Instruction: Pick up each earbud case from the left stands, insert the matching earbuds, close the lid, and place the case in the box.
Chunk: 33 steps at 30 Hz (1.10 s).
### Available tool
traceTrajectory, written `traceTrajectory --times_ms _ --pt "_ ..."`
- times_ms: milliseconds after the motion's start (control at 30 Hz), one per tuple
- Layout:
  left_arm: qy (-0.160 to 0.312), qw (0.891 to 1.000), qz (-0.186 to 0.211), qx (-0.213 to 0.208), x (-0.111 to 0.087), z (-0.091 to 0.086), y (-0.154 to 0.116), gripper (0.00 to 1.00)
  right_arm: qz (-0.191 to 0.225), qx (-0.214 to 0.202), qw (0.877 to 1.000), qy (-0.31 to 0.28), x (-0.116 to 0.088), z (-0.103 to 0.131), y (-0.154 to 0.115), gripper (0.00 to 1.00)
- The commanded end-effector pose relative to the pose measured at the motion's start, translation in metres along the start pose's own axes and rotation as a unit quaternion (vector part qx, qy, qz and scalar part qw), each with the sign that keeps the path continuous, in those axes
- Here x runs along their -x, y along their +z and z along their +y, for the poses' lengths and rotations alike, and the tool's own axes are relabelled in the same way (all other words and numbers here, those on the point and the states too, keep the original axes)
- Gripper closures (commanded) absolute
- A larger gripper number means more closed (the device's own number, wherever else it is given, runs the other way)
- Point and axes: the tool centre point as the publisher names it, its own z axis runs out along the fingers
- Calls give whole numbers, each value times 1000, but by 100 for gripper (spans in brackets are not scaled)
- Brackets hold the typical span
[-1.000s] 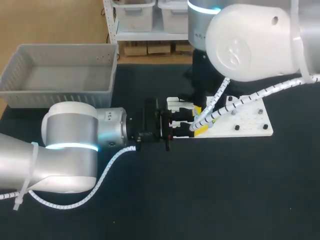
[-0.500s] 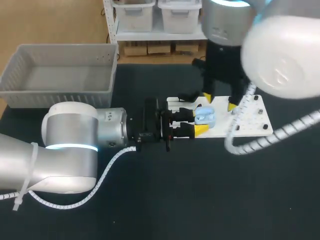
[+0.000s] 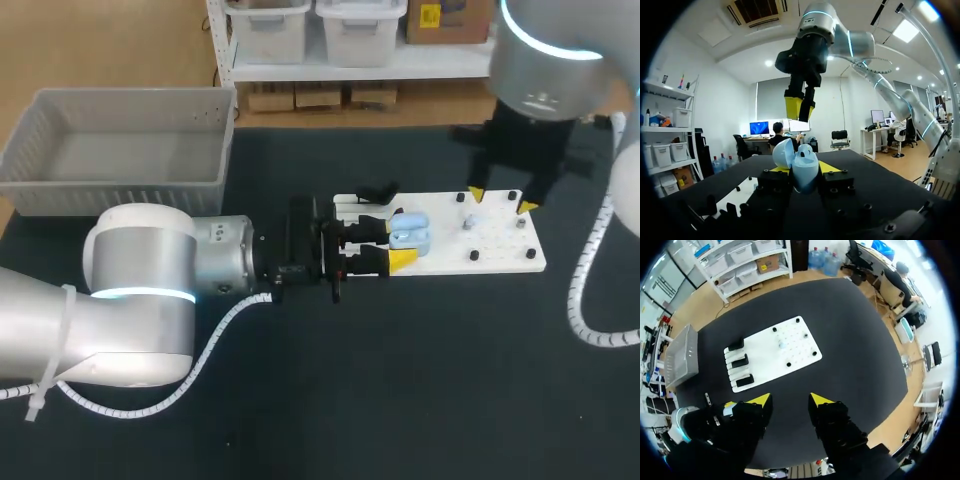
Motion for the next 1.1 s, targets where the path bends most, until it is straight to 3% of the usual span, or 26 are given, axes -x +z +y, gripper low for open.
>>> traceTrajectory --times_ms 33,267,367,700,1100 --pt "2 1000 0 4 0 -2 0 100 1 6 1000 -18 16 -2 20 55" --pt "2 1000 0 4 0 -2 0 100 -2 6 998 -68 30 0 45 54" --pt "2 1000 0 4 0 -2 0 100 -2 4 996 -87 32 4 60 49" --pt "2 1000 0 4 0 -2 0 100 21 0 995 -102 36 13 107 51" --pt "2 1000 0 4 0 -2 0 100 40 19 995 -93 49 19 130 47"
